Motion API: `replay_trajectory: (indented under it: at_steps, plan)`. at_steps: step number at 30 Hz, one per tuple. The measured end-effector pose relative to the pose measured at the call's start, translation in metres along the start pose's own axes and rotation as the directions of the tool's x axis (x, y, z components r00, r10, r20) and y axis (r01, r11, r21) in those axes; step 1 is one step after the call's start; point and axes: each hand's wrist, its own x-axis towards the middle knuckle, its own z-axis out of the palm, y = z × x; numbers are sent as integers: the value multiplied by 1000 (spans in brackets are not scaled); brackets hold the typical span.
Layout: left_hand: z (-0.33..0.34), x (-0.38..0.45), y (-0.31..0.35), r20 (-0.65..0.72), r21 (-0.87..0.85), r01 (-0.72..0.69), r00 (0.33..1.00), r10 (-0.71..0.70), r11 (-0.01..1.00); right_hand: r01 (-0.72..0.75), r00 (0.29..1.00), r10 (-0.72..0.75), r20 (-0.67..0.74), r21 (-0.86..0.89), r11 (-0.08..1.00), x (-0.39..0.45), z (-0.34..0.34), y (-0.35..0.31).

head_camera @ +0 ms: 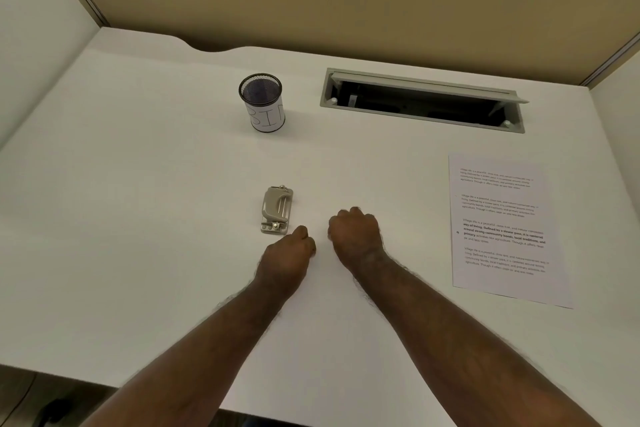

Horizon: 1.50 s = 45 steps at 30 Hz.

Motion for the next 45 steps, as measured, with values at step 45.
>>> replay_trajectory:
  at_steps: [45]
  plan:
    - [-176, 197, -107, -351, -299, 340, 829, -434, 892, -7, 962, 225, -155, 809, 587, 197, -135, -23]
